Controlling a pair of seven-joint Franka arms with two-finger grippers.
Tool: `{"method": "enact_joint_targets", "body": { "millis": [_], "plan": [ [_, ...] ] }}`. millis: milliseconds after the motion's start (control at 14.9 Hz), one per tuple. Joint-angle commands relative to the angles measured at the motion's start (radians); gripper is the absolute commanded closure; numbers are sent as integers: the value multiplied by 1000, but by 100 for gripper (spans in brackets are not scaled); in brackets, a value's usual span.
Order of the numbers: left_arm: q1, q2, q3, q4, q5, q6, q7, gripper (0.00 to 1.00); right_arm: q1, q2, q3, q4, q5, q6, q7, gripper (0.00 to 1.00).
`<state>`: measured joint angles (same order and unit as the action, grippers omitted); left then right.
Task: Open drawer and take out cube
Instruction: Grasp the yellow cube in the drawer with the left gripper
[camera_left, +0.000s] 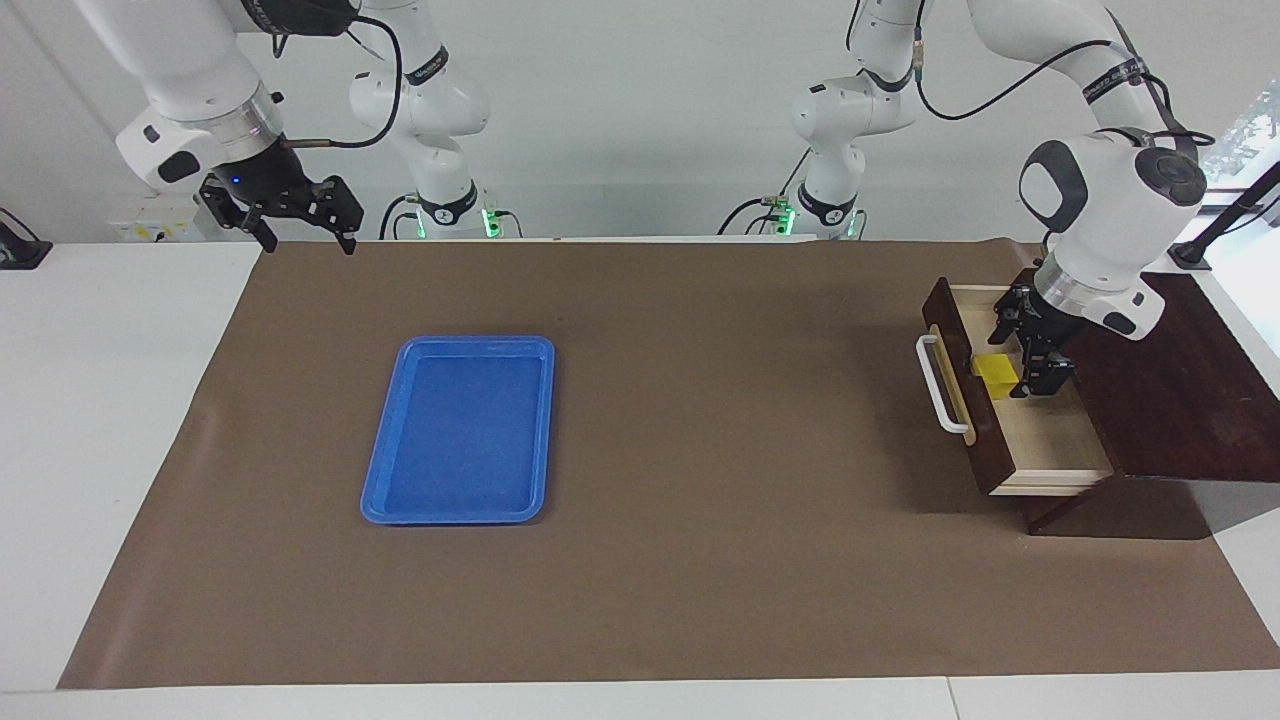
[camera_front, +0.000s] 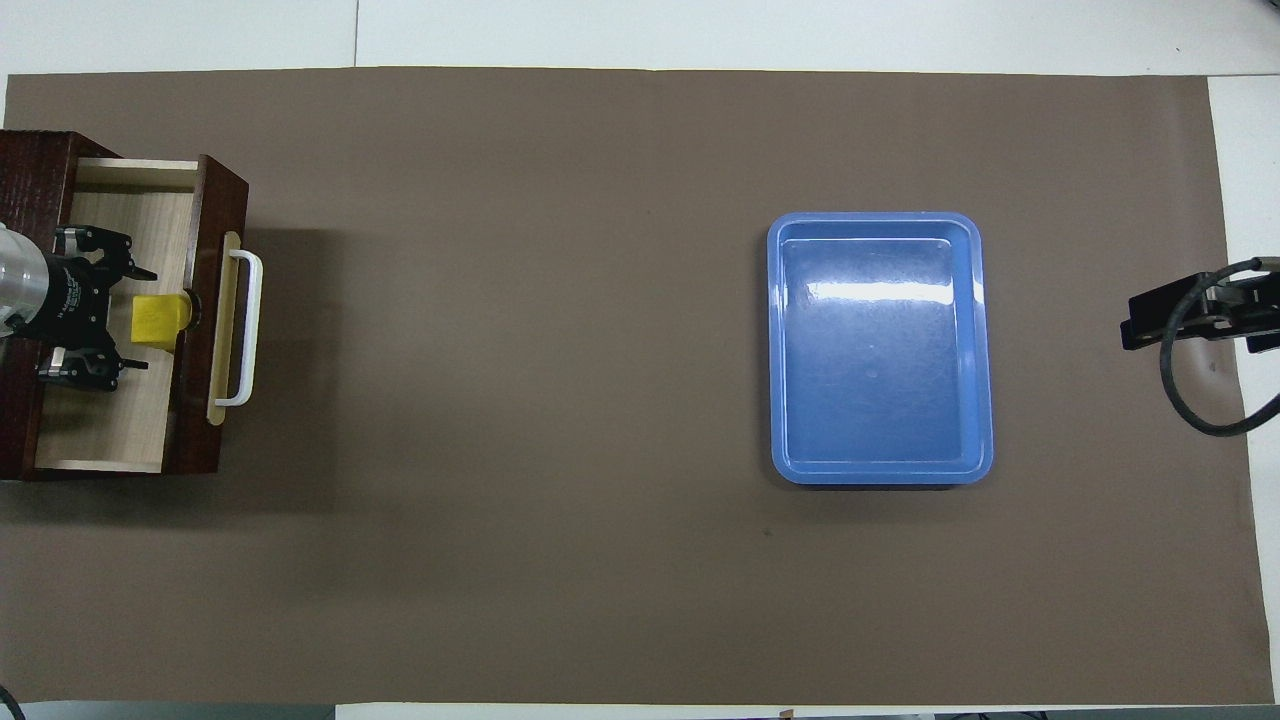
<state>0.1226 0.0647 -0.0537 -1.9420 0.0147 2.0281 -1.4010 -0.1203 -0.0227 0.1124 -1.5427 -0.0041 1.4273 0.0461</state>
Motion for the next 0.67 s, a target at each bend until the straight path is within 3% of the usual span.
{"method": "enact_joint_targets", "body": {
  "millis": [0, 335, 402, 470, 604],
  "plan": [
    [-6, -31, 5, -54, 2, 41, -19, 7, -12, -13, 3, -17, 3, 10, -38, 0],
    [-6, -31, 5, -57, 2, 41, -19, 53, -12, -13, 3, -17, 3, 10, -38, 0],
    [-6, -31, 5, -55, 2, 41, -19, 70, -12, -13, 3, -19, 3, 10, -38, 0],
    [-8, -31, 5, -54, 2, 41, -16, 96, -12, -13, 3, -17, 3, 10, -38, 0],
    [-9, -26, 5, -45, 2, 38, -16, 100, -12, -13, 3, -19, 3, 8, -35, 0]
  ]
}}
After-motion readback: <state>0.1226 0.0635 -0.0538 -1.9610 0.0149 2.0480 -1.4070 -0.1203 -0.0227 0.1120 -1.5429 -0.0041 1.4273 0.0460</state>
